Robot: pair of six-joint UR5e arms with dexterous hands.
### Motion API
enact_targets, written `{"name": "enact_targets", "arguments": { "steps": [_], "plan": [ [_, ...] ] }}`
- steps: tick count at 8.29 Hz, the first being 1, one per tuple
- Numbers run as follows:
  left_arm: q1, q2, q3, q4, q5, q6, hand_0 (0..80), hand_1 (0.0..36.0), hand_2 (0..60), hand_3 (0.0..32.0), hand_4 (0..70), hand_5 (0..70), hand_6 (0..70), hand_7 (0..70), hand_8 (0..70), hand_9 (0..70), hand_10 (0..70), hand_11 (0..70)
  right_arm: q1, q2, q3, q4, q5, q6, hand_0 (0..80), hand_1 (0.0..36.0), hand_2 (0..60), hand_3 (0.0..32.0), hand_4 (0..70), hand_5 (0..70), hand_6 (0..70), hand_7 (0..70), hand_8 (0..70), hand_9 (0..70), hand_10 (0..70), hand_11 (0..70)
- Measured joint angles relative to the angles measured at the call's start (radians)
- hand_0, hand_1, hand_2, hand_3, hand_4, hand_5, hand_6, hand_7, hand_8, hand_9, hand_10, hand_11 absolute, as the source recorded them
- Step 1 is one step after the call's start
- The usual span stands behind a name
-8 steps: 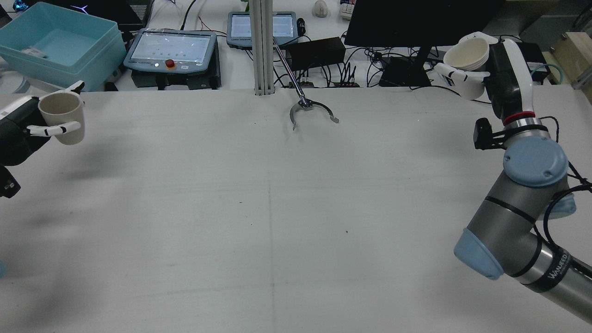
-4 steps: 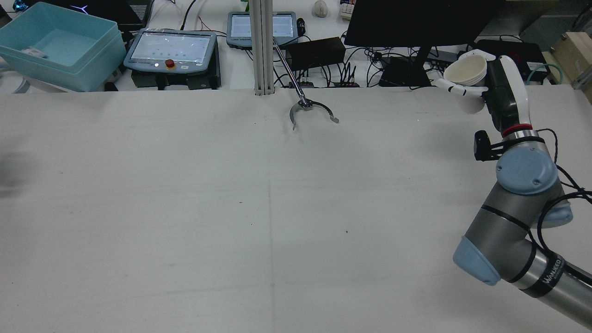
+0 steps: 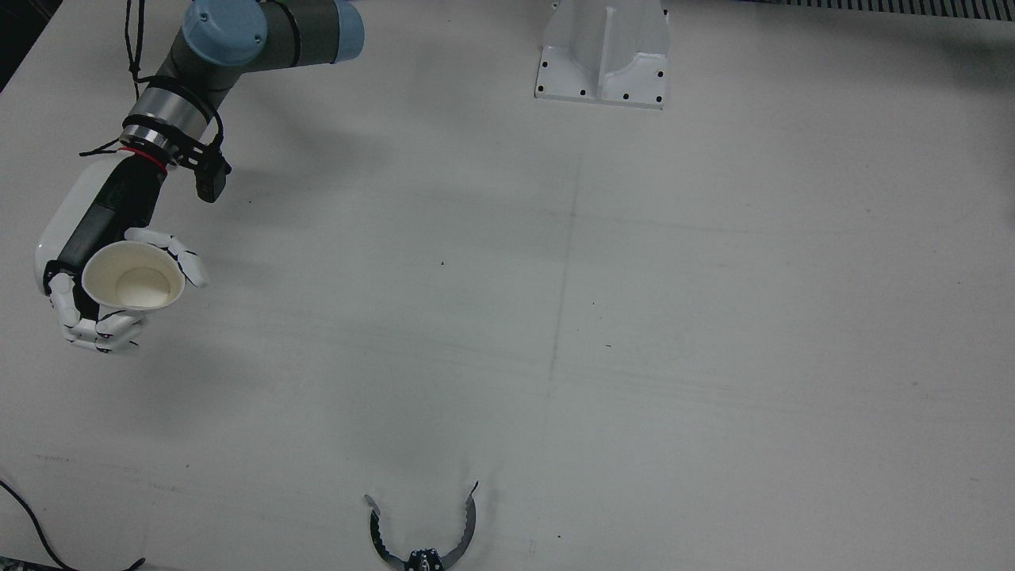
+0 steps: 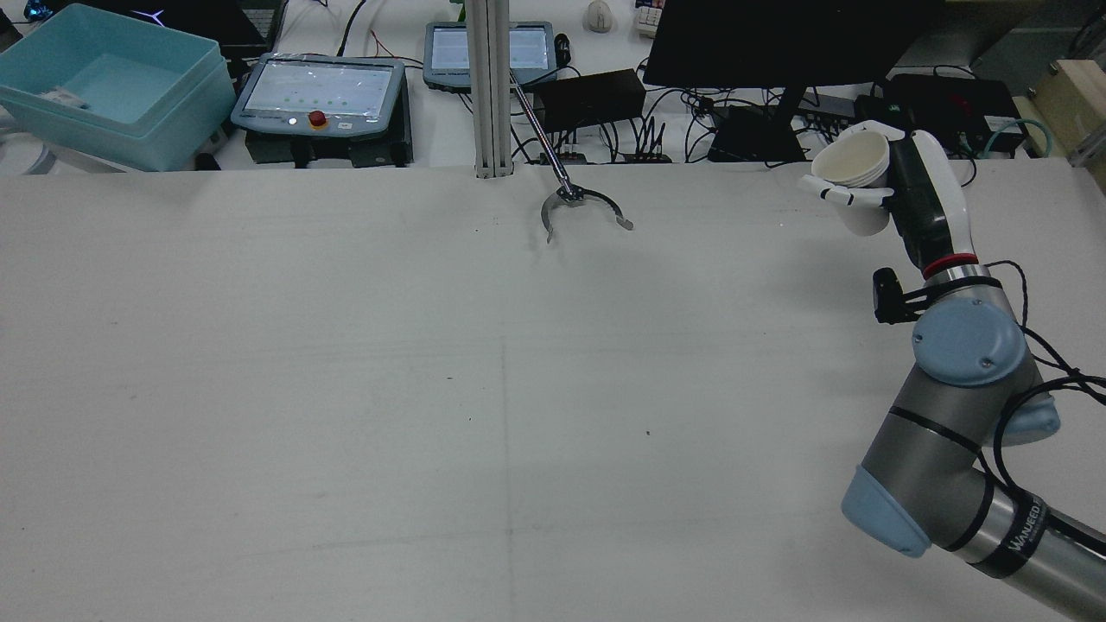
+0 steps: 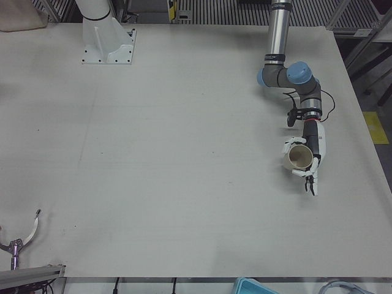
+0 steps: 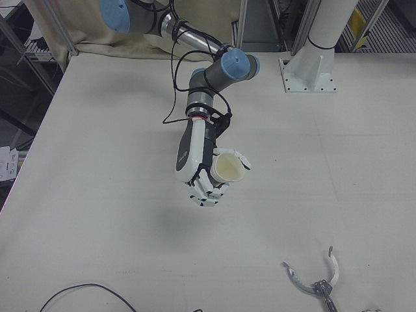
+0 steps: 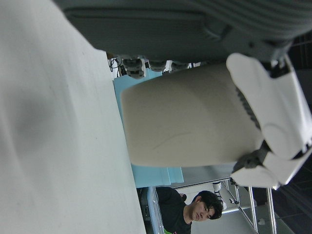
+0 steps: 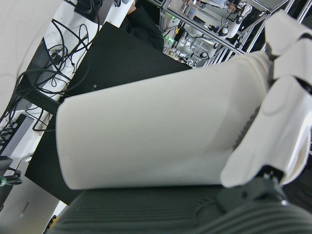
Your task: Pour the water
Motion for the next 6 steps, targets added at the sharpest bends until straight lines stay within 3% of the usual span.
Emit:
{"name": "enact_targets", "arguments": {
  "steps": [1,2,3,5,6],
  "plan": [
    [0.007,-0.002,0.014,-0.009,0.001,0.001,36.6,26.7,60.0,0.0,20.5,43.5,1.7,5.1,0.7,2.2,3.9,6.9,-0.013,0.0,0.0,0.0,0.002,0.0,48.0,20.0,49.7,0.0,15.4,66.0,40.9,54.9,42.2,58.0,25.5,38.2],
    [0.022,-0.004,0.021,-0.013,0.001,0.003,40.1,13.7,36.7,0.0,20.7,35.4,1.4,5.1,0.3,1.8,3.1,5.2,-0.026,-0.001,0.0,-0.001,0.003,0.0,48.0,19.9,49.2,0.0,15.2,66.1,40.8,54.8,42.0,57.7,25.3,38.0],
    [0.035,-0.004,0.023,-0.015,0.001,0.003,40.8,7.3,11.2,0.0,21.8,21.5,1.1,4.8,0.1,1.5,2.6,4.3,-0.036,-0.001,0.0,-0.001,0.004,0.001,48.0,19.9,48.7,0.0,15.1,66.1,40.8,54.7,41.9,57.6,25.1,37.8],
    [0.044,-0.002,0.023,-0.019,0.001,0.003,40.5,5.0,2.3,0.0,20.3,0.0,0.5,4.1,0.1,1.2,1.9,3.2,-0.05,-0.001,0.0,-0.002,0.004,0.002,48.1,19.6,47.3,0.0,14.9,65.8,40.6,54.4,41.7,57.2,24.9,37.5],
    [0.045,0.001,0.023,-0.023,0.001,0.001,40.6,5.2,1.7,0.0,18.1,0.0,0.6,4.1,0.2,1.3,1.7,3.0,-0.054,-0.001,0.0,-0.002,0.004,0.002,48.0,19.6,47.0,0.0,15.0,65.8,40.6,54.5,41.6,57.2,24.9,37.4]
  ]
}}
